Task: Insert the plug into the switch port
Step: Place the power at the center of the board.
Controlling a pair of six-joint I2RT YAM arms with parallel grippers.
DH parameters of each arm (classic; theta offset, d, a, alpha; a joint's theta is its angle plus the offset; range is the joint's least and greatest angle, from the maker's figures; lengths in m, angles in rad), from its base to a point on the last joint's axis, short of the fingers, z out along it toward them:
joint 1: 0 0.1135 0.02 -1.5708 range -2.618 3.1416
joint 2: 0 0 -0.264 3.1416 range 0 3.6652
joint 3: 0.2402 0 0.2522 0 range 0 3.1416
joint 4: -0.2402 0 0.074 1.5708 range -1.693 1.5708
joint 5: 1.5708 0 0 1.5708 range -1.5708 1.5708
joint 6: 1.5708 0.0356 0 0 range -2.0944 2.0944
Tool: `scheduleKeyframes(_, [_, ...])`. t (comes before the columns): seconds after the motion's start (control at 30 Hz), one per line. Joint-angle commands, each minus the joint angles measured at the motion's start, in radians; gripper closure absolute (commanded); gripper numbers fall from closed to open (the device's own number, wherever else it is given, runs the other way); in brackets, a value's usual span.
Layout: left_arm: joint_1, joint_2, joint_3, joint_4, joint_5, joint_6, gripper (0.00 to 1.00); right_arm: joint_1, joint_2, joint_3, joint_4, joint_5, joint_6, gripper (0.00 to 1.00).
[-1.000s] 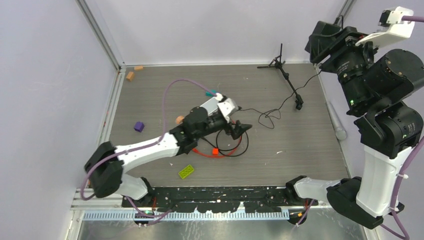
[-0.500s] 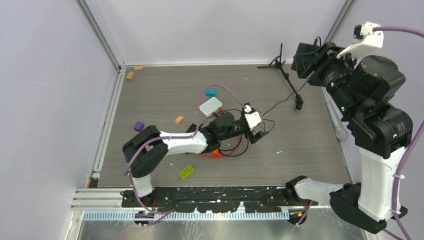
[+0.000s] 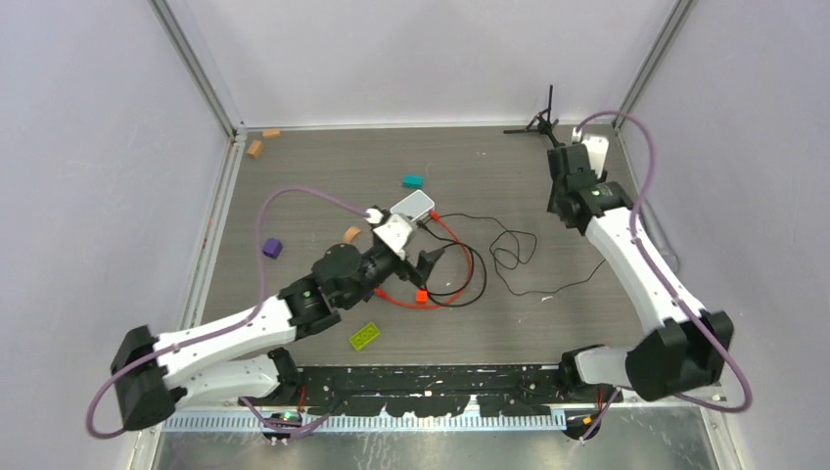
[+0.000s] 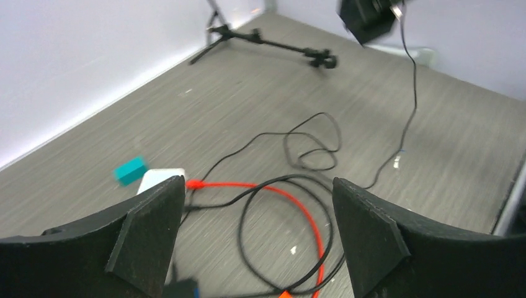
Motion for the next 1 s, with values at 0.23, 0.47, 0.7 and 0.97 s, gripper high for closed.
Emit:
scheduleKeyframes(0.23, [0.139,-0.318,-0.099,-0.505,-0.352,-0.352,0.08,-0.078,0.234,-0.249,0.298,-0.295,0.138,0.89])
scheduleKeyframes(0.47, [0.166,-0.352,-0.106,-0.638,-0.366,-0.411,0.08,-0.099,0.308,-0.296,0.338,-0.361,0.149,0.72])
scheduleKeyframes(0.7, [0.171,-0.318,-0.066,-0.803,-0.395,-0.532,0.08,-0.113,0.279,-0.284,0.319,-0.415,0.147,0.37])
scheduleKeyframes(0.97, [0.171,-0.337,-0.081,-0.856,-0.379,-0.557,0.07,-0.114,0.136,-0.191,0.171,-0.439,0.122,0.25])
